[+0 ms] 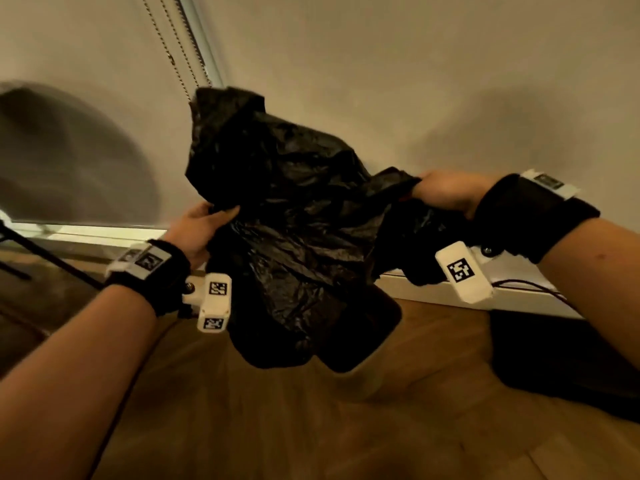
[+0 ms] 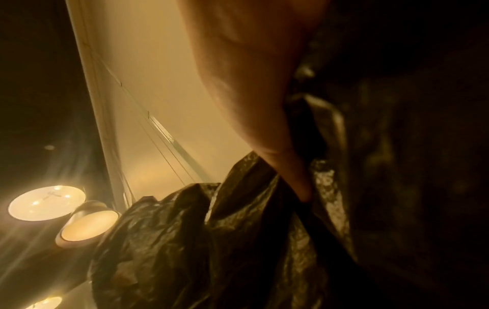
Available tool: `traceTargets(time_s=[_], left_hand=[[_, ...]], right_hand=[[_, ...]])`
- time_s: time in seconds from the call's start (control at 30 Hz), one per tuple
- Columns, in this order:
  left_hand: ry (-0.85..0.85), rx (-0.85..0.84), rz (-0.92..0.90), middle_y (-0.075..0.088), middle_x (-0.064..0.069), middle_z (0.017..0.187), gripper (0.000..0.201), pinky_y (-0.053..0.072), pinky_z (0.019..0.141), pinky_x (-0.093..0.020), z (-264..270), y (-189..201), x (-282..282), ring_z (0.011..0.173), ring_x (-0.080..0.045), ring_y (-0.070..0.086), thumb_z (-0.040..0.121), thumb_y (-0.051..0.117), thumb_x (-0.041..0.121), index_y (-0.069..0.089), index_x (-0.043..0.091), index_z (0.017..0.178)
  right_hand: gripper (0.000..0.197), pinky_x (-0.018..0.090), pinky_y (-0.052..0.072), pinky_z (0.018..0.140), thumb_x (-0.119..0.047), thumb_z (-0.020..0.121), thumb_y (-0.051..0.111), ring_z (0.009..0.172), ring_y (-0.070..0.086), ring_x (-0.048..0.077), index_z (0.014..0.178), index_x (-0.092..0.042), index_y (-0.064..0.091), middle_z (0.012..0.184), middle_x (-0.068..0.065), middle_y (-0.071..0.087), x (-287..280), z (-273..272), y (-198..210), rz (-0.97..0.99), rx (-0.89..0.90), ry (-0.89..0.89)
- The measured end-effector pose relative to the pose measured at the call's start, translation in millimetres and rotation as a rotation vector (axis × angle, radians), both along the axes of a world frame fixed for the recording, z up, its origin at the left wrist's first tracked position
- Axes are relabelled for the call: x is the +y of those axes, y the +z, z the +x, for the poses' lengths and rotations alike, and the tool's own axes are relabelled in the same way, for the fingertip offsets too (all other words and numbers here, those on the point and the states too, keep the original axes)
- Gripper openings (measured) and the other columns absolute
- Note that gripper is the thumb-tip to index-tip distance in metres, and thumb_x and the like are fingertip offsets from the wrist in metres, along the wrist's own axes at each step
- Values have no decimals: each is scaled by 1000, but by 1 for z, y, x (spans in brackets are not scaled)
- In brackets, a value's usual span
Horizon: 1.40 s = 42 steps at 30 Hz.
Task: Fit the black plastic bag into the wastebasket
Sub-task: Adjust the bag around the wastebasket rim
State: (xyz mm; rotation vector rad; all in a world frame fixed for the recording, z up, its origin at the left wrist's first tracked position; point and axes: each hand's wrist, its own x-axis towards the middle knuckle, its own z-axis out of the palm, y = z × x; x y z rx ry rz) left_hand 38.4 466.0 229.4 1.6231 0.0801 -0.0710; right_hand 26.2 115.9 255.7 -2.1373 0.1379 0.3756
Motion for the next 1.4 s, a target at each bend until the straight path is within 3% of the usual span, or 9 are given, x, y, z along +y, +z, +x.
traceTargets(time_s=[0.27, 0.4, 0.6, 0.77, 0.87, 1.03, 1.13, 1.2, 1.4], left_hand=[[-6, 66, 38, 68, -5, 115, 41, 51, 90, -38, 40, -52, 25, 105, -23, 65, 88, 64, 19, 57, 21, 129], [-76, 43, 159, 70, -1, 112, 39, 48, 99, -43, 55, -62, 29, 106, -22, 65, 86, 67, 21, 60, 28, 124], [-176, -53, 331, 67, 0, 114, 35, 47, 100, -44, 64, -80, 33, 105, -20, 63, 89, 63, 20, 59, 33, 121], [-144, -55, 367, 70, 4, 106, 27, 48, 99, -45, 63, -92, 29, 103, -20, 65, 87, 65, 22, 68, 49, 89], [-128, -17, 353, 71, 2, 104, 27, 48, 99, -46, 61, -99, 31, 101, -22, 65, 86, 65, 18, 70, 45, 86], [-158, 28, 404, 72, -5, 106, 17, 46, 100, -51, 64, -110, 34, 104, -28, 66, 81, 67, 23, 71, 34, 94], [-180, 70, 479, 71, -6, 106, 12, 47, 100, -47, 66, -119, 32, 102, -24, 65, 87, 64, 22, 67, 31, 94], [-218, 79, 519, 69, -5, 109, 15, 46, 101, -45, 66, -125, 33, 104, -22, 63, 90, 62, 21, 65, 29, 102], [-248, 43, 578, 68, 0, 111, 17, 47, 99, -40, 70, -132, 35, 105, -18, 62, 90, 61, 26, 62, 37, 103]], right_hand=[[21, 28, 46, 56, -19, 96, 47, 74, 62, 29, 96, -7, 64, 91, 13, 65, 30, 13, -33, -124, 77, -80], [21, 37, 51, 84, -19, 97, 49, 94, 63, 28, 110, -12, 63, 107, 9, 66, 42, 6, -69, -152, 46, 68], [33, 32, 44, 81, -24, 92, 53, 106, 59, 31, 123, -15, 58, 120, 13, 63, 48, 21, -126, -679, 21, 121], [15, 29, 54, 51, -7, 95, 48, 55, 61, 19, 105, -3, 57, 77, 10, 59, 77, 40, -156, -152, 284, -69], [16, 38, 44, 74, -10, 97, 45, 63, 48, 16, 86, -10, 56, 77, 4, 50, 98, 53, -165, -105, 350, 2], [42, 28, 38, 87, -23, 96, 47, 116, 56, 29, 133, -5, 51, 127, 17, 57, 125, 71, -190, -261, 273, 176], [52, 49, 56, 82, -61, 63, 60, 94, 66, 36, 106, -33, 62, 110, 10, 65, 115, 94, -243, -364, 255, 211], [23, 51, 55, 86, -46, 74, 64, 101, 65, 38, 90, -29, 63, 110, 11, 66, 119, 97, -243, -374, 434, 315], [55, 35, 32, 106, -22, 96, 52, 133, 41, 29, 147, -14, 33, 148, 9, 40, 130, 77, -185, -467, 225, 505]])
